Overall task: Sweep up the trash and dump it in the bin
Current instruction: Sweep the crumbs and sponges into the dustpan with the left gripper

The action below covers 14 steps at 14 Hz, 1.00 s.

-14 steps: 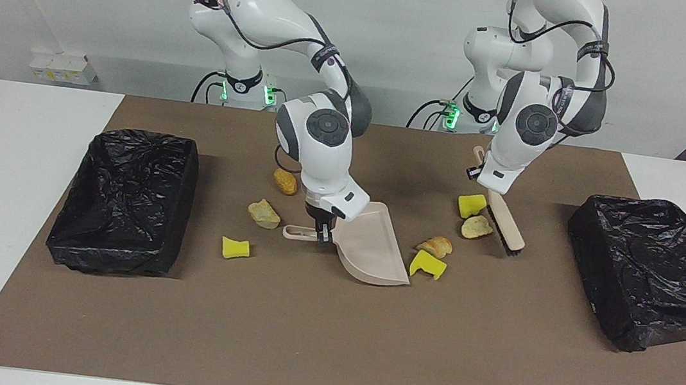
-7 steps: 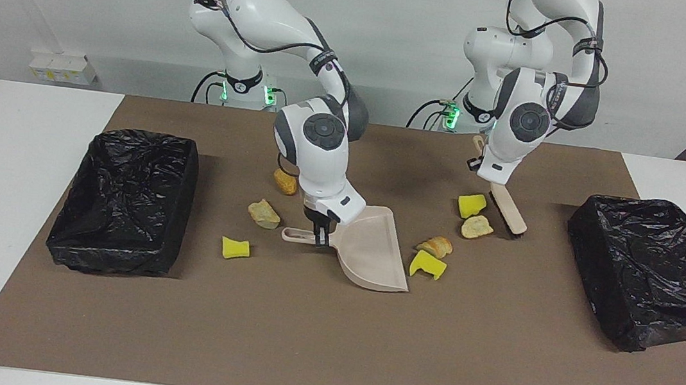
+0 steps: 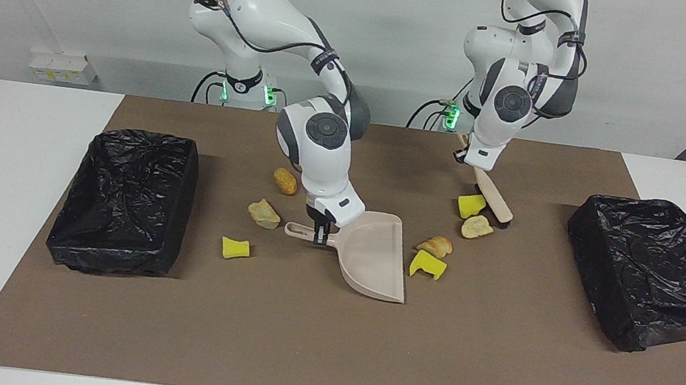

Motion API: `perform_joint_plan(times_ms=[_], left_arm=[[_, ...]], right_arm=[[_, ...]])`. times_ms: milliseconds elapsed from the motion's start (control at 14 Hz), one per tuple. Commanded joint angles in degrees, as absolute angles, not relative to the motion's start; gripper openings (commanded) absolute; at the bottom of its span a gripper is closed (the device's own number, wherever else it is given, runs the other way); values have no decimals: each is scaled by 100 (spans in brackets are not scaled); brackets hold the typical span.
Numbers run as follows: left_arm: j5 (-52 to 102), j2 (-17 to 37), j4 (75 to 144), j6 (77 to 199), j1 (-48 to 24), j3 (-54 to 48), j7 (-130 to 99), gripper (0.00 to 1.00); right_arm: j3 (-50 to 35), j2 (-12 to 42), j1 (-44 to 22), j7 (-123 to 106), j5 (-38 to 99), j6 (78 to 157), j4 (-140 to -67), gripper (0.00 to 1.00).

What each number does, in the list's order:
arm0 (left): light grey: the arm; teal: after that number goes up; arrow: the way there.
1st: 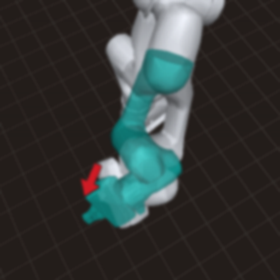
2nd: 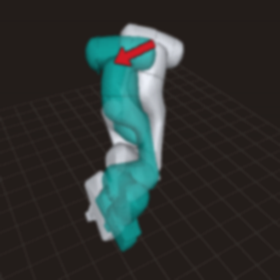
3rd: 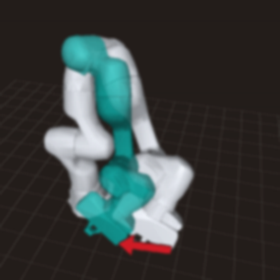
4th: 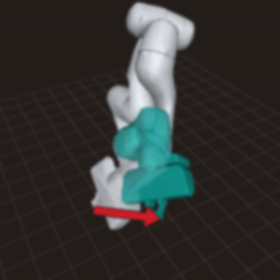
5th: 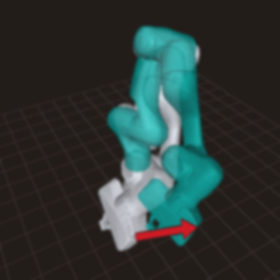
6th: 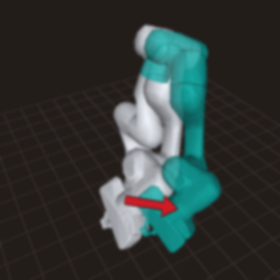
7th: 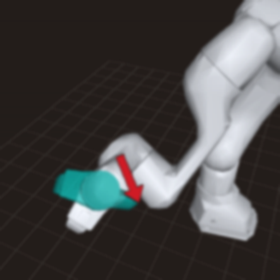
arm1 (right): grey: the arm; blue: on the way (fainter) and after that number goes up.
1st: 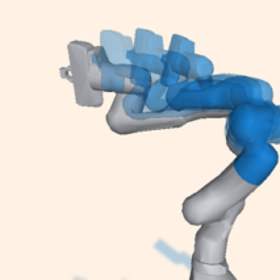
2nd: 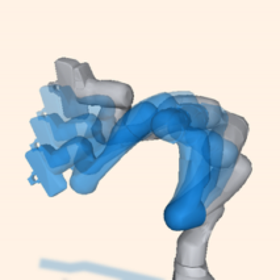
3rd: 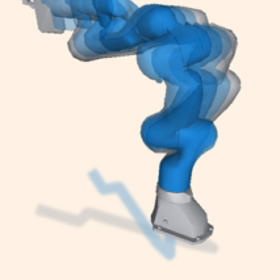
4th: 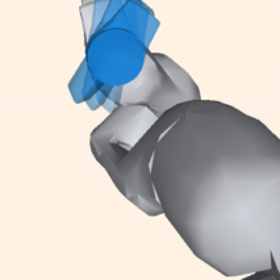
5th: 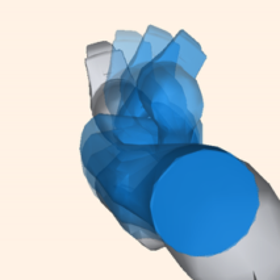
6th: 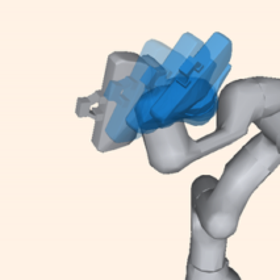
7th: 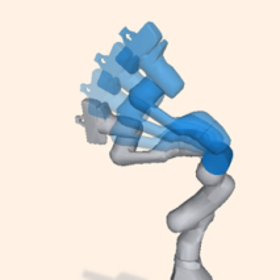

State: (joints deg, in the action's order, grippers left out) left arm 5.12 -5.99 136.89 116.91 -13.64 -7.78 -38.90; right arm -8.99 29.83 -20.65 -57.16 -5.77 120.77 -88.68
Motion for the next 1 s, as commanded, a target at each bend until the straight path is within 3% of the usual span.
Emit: perform_joint_plan(times_ms=[0, 358, 931], left_arm=[[1008, -10, 12992, 11846, -1143, -756, -3306, 0], [1134, 474, 12587, 12243, -1230, -791, -2516, 0], [1731, 649, 12219, 12657, -2214, -809, -1353, 0]], right_arm=[[-923, 2918, -2039, -5651, -554, 12147, -8982, 0], [-932, 2918, -2013, -5800, -554, 12182, -8983, 0], [-932, 2883, -1960, -5888, -545, 12173, -8974, 0]])
